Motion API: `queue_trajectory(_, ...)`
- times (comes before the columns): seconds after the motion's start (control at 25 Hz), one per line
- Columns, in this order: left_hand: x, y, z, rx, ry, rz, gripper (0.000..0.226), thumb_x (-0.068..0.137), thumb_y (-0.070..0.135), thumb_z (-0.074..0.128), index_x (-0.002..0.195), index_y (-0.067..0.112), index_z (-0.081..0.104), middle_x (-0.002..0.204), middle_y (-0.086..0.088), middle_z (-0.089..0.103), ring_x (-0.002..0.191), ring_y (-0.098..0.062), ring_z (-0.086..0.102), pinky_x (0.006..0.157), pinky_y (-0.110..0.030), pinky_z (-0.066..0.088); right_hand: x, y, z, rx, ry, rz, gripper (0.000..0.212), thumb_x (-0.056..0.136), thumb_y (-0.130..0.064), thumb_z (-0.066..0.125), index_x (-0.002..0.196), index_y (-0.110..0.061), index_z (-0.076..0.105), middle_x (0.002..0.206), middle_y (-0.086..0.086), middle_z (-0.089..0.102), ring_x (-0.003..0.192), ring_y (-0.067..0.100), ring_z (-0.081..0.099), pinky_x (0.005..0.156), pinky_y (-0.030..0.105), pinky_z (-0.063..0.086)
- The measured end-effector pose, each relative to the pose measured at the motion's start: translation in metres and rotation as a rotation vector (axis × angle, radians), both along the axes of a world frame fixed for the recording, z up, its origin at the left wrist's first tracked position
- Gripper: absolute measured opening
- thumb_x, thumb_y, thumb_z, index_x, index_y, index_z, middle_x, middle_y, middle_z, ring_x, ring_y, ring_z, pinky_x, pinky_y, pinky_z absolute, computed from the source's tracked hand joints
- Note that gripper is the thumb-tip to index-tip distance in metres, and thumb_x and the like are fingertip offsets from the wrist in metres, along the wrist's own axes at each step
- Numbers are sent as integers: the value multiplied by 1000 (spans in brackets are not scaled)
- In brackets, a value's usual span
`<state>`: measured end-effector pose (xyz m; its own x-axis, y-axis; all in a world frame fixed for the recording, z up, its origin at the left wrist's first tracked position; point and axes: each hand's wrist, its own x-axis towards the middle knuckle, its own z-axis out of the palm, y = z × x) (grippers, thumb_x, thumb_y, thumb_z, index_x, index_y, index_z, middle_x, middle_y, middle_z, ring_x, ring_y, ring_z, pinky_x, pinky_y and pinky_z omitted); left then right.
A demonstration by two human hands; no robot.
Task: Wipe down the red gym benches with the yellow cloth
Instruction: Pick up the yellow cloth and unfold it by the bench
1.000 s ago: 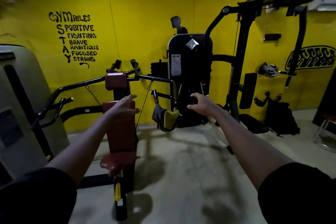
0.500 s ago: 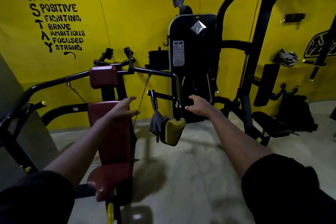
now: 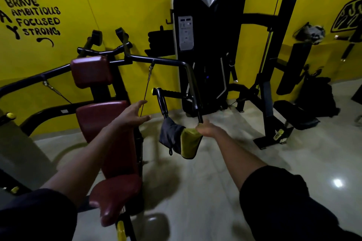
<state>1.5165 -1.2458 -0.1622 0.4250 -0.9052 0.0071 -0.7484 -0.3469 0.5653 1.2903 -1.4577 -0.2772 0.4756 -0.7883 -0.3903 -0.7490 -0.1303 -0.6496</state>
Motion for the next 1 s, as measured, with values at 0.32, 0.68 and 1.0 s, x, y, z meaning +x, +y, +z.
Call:
queue_trajectory(0.32, 28, -23, -10, 40, -31, -72, 78, 92, 28, 72, 156, 13, 29, 162, -13, 29, 148, -29, 29, 116, -41, 31, 21, -6, -20, 35, -26, -335, 57, 101, -35, 54, 143, -1, 40, 145, 24, 40, 124, 40, 51, 98, 42, 48)
queue_trajectory(0.68, 43, -46, -2, 21, -11, -174, 76, 93, 27, 71, 156, 15, 29, 161, -14, 28, 148, -29, 28, 115, -42, 31, 14, -2, -4, 32, -107, -439, 48, 102, -29, 50, 138, 2, 48, 138, 23, 52, 118, 37, 56, 98, 42, 47)
queue_trajectory(1.0, 21, -85, 8, -58, -6, -317, 72, 94, 25, 70, 153, 9, 33, 155, -14, 38, 142, -29, 38, 110, -34, 36, -43, -10, 39, 359, -527, -530, 40, 85, -25, 79, 114, -2, 66, 109, 15, 72, 101, 29, 70, 91, 42, 58)
